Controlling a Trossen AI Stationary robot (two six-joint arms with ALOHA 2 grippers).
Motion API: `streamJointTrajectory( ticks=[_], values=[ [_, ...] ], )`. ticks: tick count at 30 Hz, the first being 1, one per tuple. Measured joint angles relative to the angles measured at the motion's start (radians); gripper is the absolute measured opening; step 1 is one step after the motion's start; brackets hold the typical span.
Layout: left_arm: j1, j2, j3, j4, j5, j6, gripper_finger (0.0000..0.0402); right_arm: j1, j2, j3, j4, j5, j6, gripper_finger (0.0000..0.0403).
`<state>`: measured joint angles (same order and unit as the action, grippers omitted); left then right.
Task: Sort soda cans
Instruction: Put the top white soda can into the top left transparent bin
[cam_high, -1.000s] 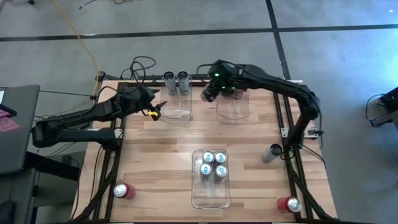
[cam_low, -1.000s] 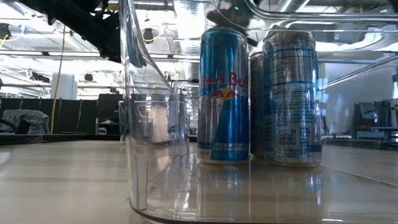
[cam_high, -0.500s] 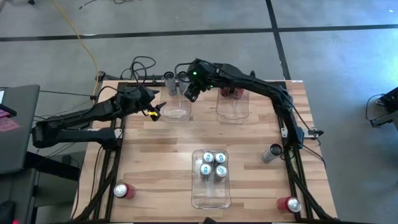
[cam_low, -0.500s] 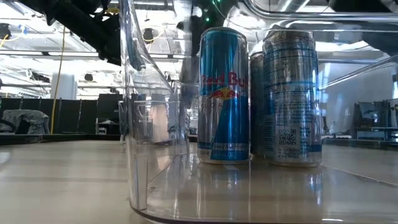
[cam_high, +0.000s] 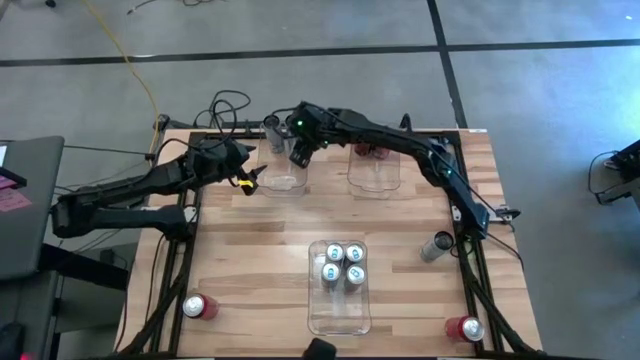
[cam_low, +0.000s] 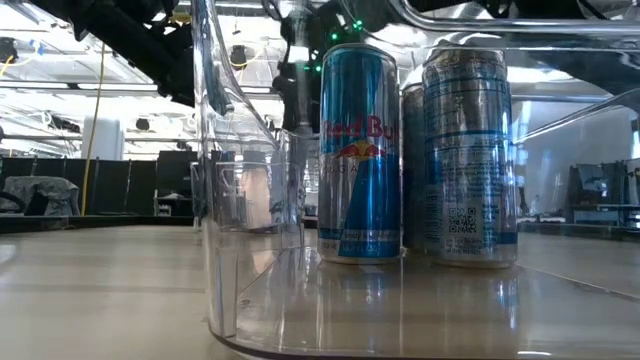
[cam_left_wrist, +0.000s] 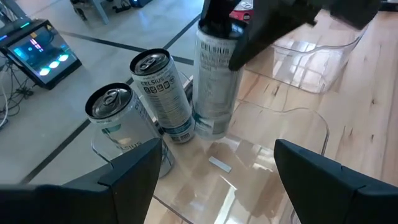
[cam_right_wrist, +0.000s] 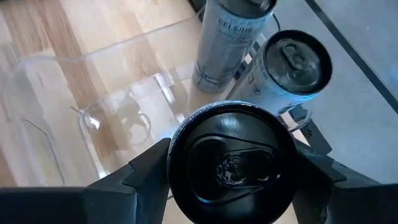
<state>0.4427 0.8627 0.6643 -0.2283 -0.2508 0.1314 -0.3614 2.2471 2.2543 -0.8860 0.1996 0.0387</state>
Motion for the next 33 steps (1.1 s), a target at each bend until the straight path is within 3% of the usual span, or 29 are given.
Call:
streamJointTrajectory(
  ticks=[5, 12, 23, 33],
  values=[
    [0.0, 0.0, 0.0, 0.001, 0.0, 0.0, 0.0306, 0.002, 0.001, 0.0, 0.004, -0.011, -0.025, 0.0261],
    [0.0, 0.0, 0.0, 0.009, 0.0, -0.001, 0.0306, -0.001, 0.012, 0.001, 0.01, -0.108, -0.025, 0.0261],
    [0.0, 0.0, 0.0, 0.008, 0.001, 0.0, 0.0306, 0.002, 0.073, 0.002, 0.02, -0.116, -0.024, 0.0263],
    [0.0, 0.0, 0.0, 0.006, 0.002, -0.001, 0.0306, -0.001, 0.081, 0.0, 0.021, -0.11, -0.037, 0.0327]
  ],
)
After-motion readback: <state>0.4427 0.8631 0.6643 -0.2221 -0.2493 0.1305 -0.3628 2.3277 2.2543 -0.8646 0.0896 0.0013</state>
